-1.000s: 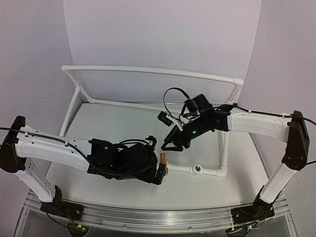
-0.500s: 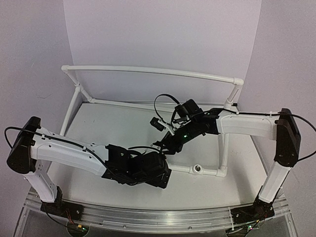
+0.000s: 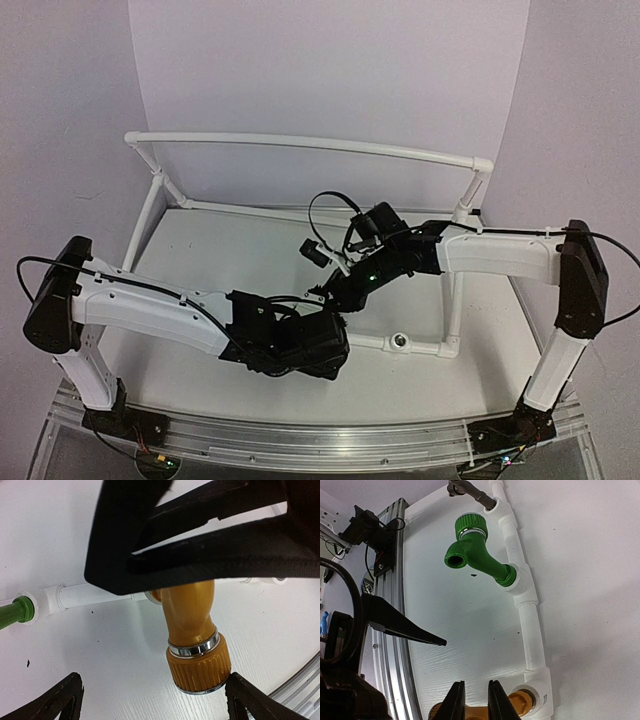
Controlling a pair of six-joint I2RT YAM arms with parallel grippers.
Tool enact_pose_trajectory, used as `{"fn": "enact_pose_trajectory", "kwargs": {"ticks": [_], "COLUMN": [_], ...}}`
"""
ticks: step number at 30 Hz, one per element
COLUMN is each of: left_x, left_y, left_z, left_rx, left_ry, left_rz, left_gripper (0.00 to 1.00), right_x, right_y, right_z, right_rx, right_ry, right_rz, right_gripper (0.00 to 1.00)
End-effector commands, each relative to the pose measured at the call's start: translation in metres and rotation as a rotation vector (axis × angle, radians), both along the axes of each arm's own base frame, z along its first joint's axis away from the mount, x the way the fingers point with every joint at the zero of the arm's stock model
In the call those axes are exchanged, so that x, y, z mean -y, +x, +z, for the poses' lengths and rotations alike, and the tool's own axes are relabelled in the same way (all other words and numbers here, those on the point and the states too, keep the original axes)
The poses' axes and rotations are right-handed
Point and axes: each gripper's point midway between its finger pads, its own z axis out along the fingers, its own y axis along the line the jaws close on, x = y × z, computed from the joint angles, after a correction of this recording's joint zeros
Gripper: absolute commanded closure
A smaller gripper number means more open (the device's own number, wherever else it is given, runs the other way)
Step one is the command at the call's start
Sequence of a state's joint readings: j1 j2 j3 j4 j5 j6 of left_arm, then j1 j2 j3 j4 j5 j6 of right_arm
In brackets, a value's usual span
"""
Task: Install the water faucets
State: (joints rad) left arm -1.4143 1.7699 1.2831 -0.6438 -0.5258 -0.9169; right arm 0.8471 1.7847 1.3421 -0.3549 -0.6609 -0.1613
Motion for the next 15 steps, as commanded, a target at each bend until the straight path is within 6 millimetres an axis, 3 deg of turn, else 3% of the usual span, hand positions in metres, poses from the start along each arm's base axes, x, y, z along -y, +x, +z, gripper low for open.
{"fn": "enact_pose_trajectory", "kwargs": {"ticks": [1,8,15], "left_x": [-0.012,-0.015,0.016], "left_y": [0.009,0.01,0.004], "left_z": [0.01,0.003,0.0], "left_rx": [0.028,0.016,-0.008], "left_ry": [0.043,0.093,0.034], "left_rz": [0.025,0.025,-0.065], "left_gripper": [0.02,0.06,0.06], "right_x": [0.009,0.018,0.015], "right_y": [0.009,0.008,0.011], "right_z": [-0.009,-0.01,-0.006], "right_rx": [0.055,0.08,0.079], "right_ry": [-0.043,-0.067,-0.062], "right_rz": [-0.034,-0.043,-0.05], "right_gripper": [0.84,0.86,0.89]}}
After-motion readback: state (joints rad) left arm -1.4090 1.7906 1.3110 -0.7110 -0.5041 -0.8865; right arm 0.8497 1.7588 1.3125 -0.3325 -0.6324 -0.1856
